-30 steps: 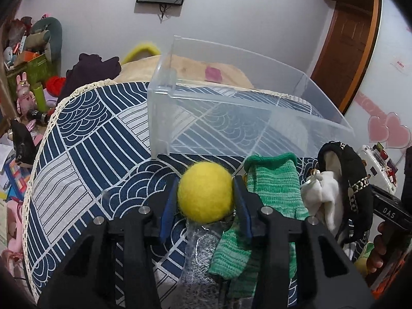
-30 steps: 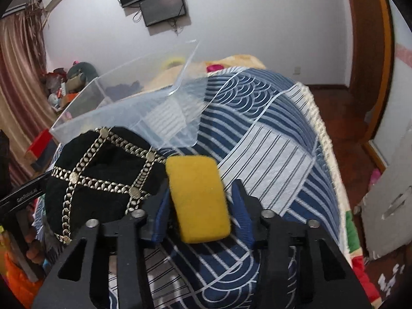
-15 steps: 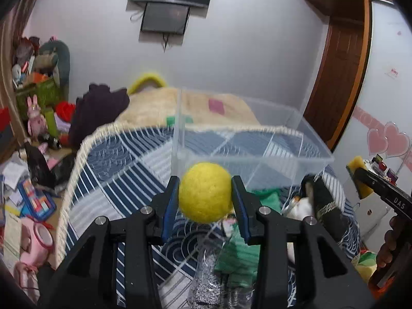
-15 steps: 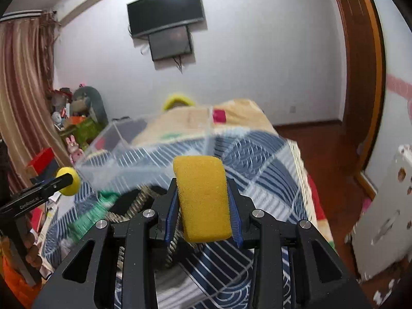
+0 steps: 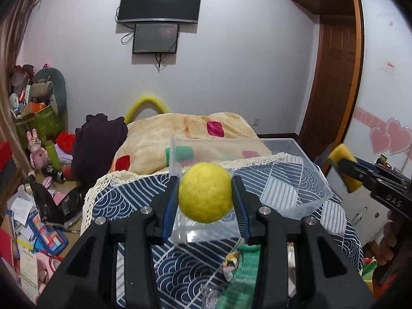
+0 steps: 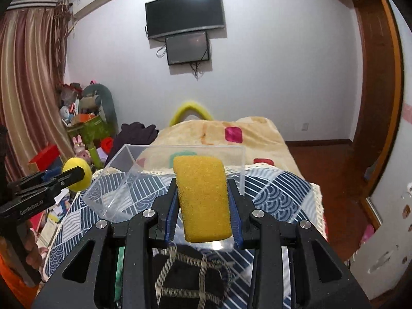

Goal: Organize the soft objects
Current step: 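Lower the sponge into the clear box with the right tool while the left tool drops the ball in, then grasp the black chain cap with the right tool while the left tool grasps the green knitted sock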

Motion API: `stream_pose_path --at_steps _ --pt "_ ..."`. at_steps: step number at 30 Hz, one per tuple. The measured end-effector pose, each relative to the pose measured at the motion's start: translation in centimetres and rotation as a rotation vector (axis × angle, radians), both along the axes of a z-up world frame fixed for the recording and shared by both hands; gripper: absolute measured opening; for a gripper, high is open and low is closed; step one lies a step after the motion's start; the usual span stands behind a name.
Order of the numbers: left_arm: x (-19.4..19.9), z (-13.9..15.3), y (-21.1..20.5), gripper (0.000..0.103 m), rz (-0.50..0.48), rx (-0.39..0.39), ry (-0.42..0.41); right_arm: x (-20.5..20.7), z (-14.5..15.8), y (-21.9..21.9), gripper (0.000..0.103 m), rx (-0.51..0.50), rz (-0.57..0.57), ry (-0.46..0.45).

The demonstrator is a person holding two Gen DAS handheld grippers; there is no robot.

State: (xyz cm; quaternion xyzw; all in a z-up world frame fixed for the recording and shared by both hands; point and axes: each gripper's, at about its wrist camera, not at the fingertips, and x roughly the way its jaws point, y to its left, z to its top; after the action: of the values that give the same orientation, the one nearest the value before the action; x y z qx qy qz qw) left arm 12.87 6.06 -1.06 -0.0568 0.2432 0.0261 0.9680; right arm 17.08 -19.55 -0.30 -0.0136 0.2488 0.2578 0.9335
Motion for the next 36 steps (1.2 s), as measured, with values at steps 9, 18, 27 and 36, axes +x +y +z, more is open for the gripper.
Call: stream_pose_path --at_steps 9,18,27,36 --pt "4.8 -2.1 -0.1 0.04 -0.031 0.009 0.107 4.6 -2.1 3.1 0.032 -0.084 0.037 0.107" --pt "7.5 -4.4 -1.2 0.041 -0.052 0.064 0.174 5.6 -3.8 4.8 0.033 -0.162 0.073 0.159" --pt "7.3 -4.4 -1.5 0.055 -0.07 0.028 0.197 4.0 -2.6 3.6 0.059 -0.147 0.061 0.103" --pt "2.5 -1.0 -1.8 0.101 -0.011 0.049 0.051 0.1 0.1 1.8 0.072 -0.094 0.032 -0.026"
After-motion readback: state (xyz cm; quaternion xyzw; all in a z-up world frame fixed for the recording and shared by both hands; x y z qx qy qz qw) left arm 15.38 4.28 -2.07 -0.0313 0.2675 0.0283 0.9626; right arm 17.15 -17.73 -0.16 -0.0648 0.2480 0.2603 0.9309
